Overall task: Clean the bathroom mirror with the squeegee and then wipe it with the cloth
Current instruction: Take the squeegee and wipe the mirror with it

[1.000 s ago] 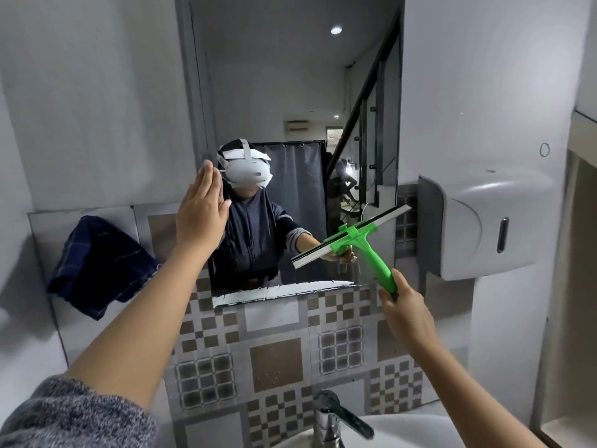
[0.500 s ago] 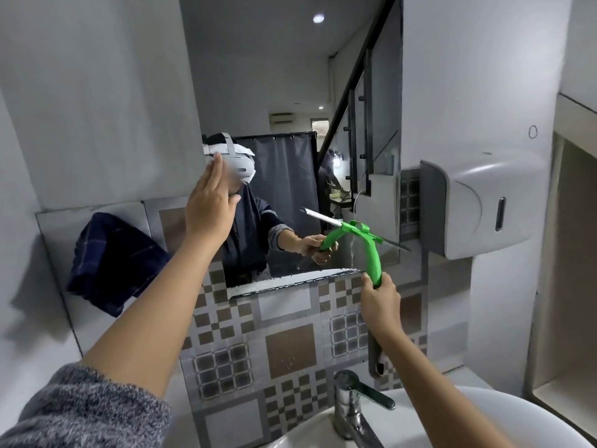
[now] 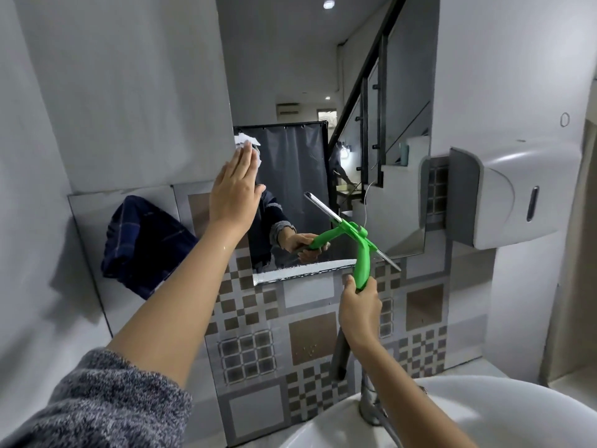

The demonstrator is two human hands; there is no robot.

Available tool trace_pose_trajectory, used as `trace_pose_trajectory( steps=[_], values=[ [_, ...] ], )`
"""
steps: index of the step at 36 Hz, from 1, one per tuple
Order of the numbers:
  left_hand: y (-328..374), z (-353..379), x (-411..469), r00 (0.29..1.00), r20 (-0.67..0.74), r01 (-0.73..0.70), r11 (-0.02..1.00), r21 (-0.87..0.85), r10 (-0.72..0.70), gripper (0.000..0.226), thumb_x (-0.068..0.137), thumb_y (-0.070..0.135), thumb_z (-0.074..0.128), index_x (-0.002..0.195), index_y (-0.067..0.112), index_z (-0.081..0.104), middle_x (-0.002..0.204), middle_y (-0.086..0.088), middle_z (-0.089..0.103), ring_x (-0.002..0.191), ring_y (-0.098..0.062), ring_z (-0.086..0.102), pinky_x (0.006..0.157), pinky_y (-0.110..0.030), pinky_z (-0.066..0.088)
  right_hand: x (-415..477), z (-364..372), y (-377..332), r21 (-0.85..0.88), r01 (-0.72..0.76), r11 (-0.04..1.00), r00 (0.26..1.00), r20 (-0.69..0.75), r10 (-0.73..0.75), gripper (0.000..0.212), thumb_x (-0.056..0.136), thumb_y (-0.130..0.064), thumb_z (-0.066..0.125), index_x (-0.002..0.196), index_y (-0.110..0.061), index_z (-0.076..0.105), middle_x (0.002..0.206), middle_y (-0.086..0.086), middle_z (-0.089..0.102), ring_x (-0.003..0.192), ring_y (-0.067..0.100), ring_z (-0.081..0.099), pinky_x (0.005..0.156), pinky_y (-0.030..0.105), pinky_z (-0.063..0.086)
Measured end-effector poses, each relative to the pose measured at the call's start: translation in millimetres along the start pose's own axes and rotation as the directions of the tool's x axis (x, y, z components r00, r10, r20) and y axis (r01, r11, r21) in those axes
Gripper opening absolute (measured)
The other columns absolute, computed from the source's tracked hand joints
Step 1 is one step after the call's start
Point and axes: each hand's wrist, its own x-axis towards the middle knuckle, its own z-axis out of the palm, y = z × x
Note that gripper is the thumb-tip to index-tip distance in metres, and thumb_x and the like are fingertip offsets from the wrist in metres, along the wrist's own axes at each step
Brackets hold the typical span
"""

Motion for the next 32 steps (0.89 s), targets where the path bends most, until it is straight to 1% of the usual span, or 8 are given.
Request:
trace_pose_trajectory(
  steps=[3,8,13,19,24,28,30,32],
  values=[
    [-3.6,1.6,-2.7,1.000,0.000,-0.011,1.000,0.010,0.011,0.063,0.094,0.019,0.050,0.145,0.009,0.014,0.155,-0.005,0.010,0.143,-0.020,0.010,0.115,-0.035,0.012,-9.6,10.8,5.5,0.016,0.020,1.000,0.999,0.025,-0.020,0.015,0.098,-0.023,0.040,0.097,-0.008,0.044,0.070,0.006,0.046,0.050,0.012,0.039,0.043,0.025,0.035],
    [-6.4,3.4,-4.9,1.000,-0.004,-0.023,1.000,0.002,0.023,0.062,0.094,0.018,0.050,0.145,0.008,0.016,0.155,-0.006,0.012,0.143,-0.020,0.010,0.115,-0.036,0.013,-23.3,24.1,14.4,-0.019,0.072,0.997,0.996,0.055,-0.071,0.012,0.097,-0.024,0.041,0.095,-0.012,0.043,0.065,0.004,0.044,0.049,0.012,0.038,0.045,0.030,0.036],
    [-5.6,4.2,-9.0,1.000,-0.002,-0.012,1.000,-0.008,0.012,0.062,0.094,0.016,0.049,0.145,0.008,0.016,0.155,-0.006,0.011,0.142,-0.020,0.010,0.115,-0.036,0.013,-31.8,33.0,22.6,-0.053,0.100,0.994,0.993,0.069,-0.097,0.014,0.096,-0.025,0.042,0.101,-0.012,0.043,0.064,0.004,0.047,0.048,0.013,0.041,0.048,0.034,0.041],
    [-5.3,10.0,-20.3,1.000,-0.013,-0.003,1.000,-0.015,0.003,0.061,0.094,0.014,0.050,0.145,0.008,0.016,0.155,-0.005,0.013,0.142,-0.019,0.012,0.116,-0.034,0.014,-36.4,35.0,33.4,-0.103,0.165,0.981,0.983,0.098,-0.155,0.015,0.096,-0.023,0.043,0.108,-0.014,0.043,0.061,0.004,0.047,0.047,0.014,0.042,0.047,0.038,0.047],
    [-4.0,12.2,-25.4,1.000,-0.020,0.010,1.000,-0.029,-0.010,0.063,0.093,0.012,0.050,0.145,0.008,0.016,0.155,-0.005,0.013,0.142,-0.019,0.012,0.116,-0.034,0.015,-39.5,32.2,43.3,-0.193,0.216,0.957,0.971,0.146,-0.189,0.018,0.095,-0.024,0.045,0.112,-0.018,0.041,0.066,0.007,0.051,0.049,0.016,0.045,0.047,0.045,0.050],
    [-2.0,14.2,-29.2,0.999,-0.028,0.017,0.999,-0.028,-0.018,0.062,0.093,0.011,0.051,0.145,0.008,0.017,0.155,-0.005,0.014,0.142,-0.020,0.013,0.116,-0.034,0.014,-40.0,26.8,52.2,-0.314,0.268,0.911,0.959,0.175,-0.222,0.021,0.095,-0.028,0.043,0.113,-0.016,0.040,0.068,0.003,0.052,0.050,0.015,0.047,0.045,0.038,0.047],
    [-0.8,15.1,-30.7,0.999,-0.033,0.020,0.999,-0.027,-0.021,0.061,0.092,0.011,0.051,0.145,0.008,0.019,0.155,-0.005,0.015,0.142,-0.020,0.015,0.115,-0.033,0.014,-39.2,24.1,56.9,-0.357,0.282,0.891,0.955,0.192,-0.226,0.027,0.096,-0.030,0.042,0.118,-0.015,0.039,0.070,0.003,0.053,0.050,0.014,0.048,0.042,0.031,0.042],
    [0.6,16.1,-31.8,0.999,-0.034,0.026,0.999,-0.029,-0.027,0.061,0.092,0.011,0.051,0.144,0.007,0.020,0.154,-0.006,0.015,0.142,-0.020,0.016,0.114,-0.033,0.016,-38.6,21.3,60.0,-0.378,0.292,0.879,0.951,0.215,-0.224,0.032,0.096,-0.029,0.043,0.124,-0.015,0.037,0.072,0.002,0.055,0.050,0.013,0.050,0.042,0.028,0.043]
  ],
)
